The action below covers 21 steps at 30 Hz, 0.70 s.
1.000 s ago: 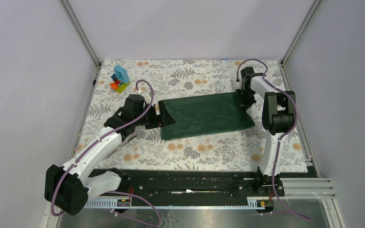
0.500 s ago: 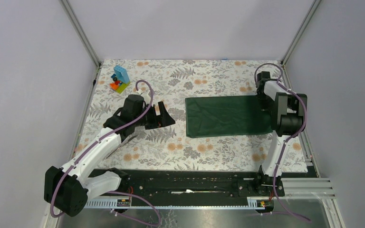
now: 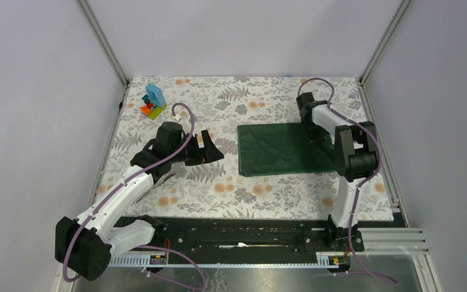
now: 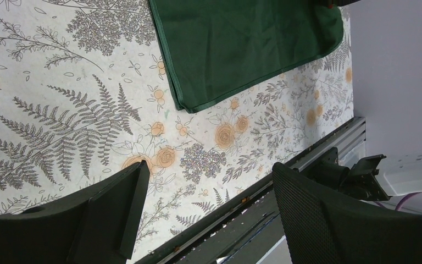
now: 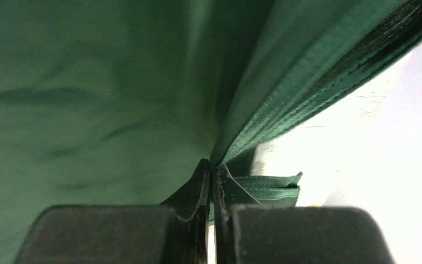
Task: Fold the napkin into a case and place the utensils inside
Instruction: Fold the rectangle-folded napkin at the center of the board.
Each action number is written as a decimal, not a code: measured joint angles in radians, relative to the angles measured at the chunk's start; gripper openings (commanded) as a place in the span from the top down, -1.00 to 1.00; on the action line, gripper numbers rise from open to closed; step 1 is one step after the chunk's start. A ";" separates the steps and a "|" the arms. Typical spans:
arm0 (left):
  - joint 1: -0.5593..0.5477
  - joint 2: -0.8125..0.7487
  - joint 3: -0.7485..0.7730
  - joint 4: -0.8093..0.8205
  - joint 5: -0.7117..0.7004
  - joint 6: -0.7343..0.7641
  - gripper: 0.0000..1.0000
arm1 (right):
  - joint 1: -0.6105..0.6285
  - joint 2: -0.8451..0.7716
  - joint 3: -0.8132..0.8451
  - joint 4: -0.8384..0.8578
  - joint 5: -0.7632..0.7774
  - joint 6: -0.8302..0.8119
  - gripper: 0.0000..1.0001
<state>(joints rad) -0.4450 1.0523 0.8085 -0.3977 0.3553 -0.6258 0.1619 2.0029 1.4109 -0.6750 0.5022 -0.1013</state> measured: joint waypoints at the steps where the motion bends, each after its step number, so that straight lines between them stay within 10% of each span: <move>1: 0.000 -0.004 -0.002 0.000 0.000 0.000 -0.75 | 0.023 -0.004 0.000 -0.009 -0.021 0.021 1.00; 21: 0.000 -0.090 -0.037 0.003 -0.018 -0.038 -0.76 | 0.379 0.056 0.128 -0.037 -0.578 0.316 1.00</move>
<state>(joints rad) -0.4450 0.9619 0.7715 -0.3950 0.3378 -0.6636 0.5407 2.0594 1.5387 -0.7124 -0.0753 0.2146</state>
